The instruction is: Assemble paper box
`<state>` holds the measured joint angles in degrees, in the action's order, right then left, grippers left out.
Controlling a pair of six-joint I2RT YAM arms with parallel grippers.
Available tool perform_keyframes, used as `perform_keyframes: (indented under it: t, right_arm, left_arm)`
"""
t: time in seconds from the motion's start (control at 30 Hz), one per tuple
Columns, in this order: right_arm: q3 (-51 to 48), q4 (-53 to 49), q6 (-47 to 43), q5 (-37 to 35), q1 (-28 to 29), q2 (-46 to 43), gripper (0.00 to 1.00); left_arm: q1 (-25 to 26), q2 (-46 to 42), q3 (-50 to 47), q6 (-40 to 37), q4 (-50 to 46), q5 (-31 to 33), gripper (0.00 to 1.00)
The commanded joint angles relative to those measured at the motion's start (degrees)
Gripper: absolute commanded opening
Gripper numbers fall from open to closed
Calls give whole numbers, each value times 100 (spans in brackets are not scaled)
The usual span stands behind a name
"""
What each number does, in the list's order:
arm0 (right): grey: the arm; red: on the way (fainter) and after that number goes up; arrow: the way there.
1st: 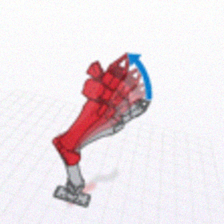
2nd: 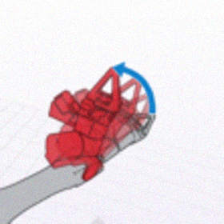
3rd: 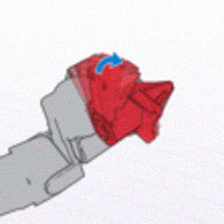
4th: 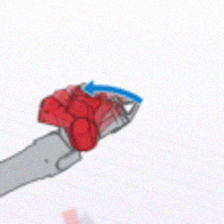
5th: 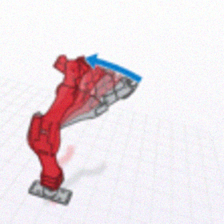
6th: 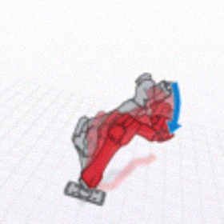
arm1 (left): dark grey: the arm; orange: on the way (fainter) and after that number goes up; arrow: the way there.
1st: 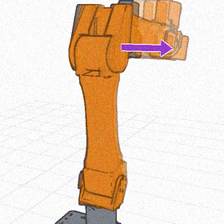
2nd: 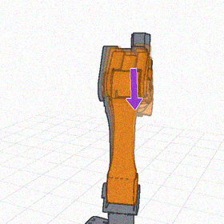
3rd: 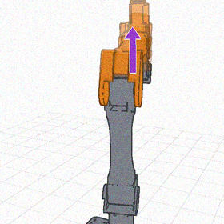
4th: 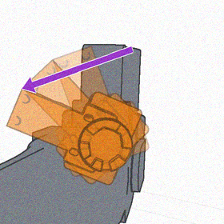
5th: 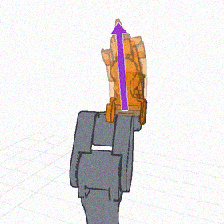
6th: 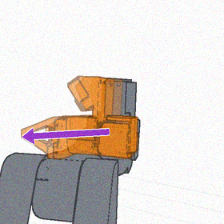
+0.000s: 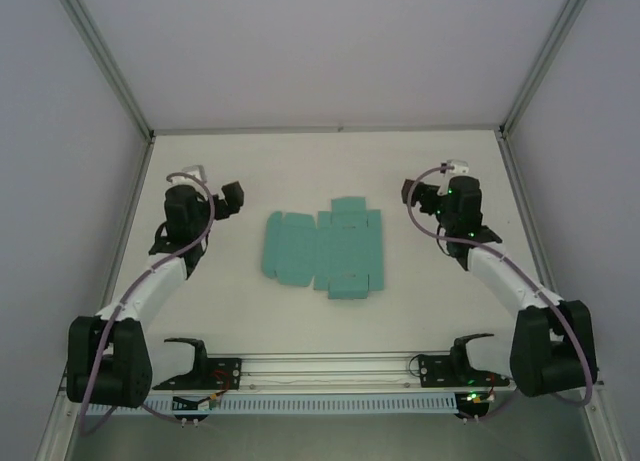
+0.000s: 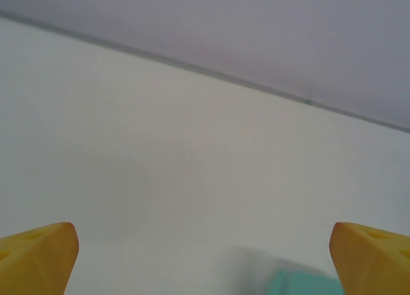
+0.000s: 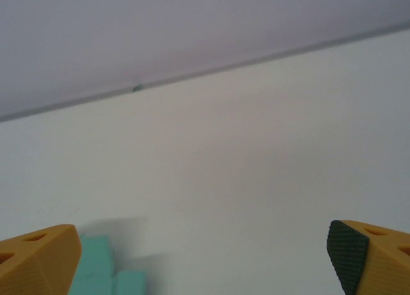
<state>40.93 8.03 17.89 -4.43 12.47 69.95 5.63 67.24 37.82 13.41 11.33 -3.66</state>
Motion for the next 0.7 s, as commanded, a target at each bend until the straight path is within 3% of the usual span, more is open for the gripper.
perform_keyframes:
  t: [0.0, 0.1, 0.27, 0.43, 0.67]
  right_arm:
    - [101, -920, 774, 892, 277, 48, 91]
    - [100, -905, 810, 1871, 526, 312, 83]
    - [217, -632, 794, 2208, 1038, 1001, 62]
    - [247, -249, 1170, 2345, 1082, 1759, 46]
    - [172, 135, 1375, 2268, 1075, 2551, 43]
  left_arm:
    - [121, 41, -127, 702, -790, -1039, 100]
    - [313, 311, -448, 998, -279, -1668, 100]
    - [582, 1137, -337, 1087, 12, -2142, 96]
    - [678, 1624, -193, 992, 121, -2484, 92]
    - [943, 2248, 32, 765, -65, -2466, 85]
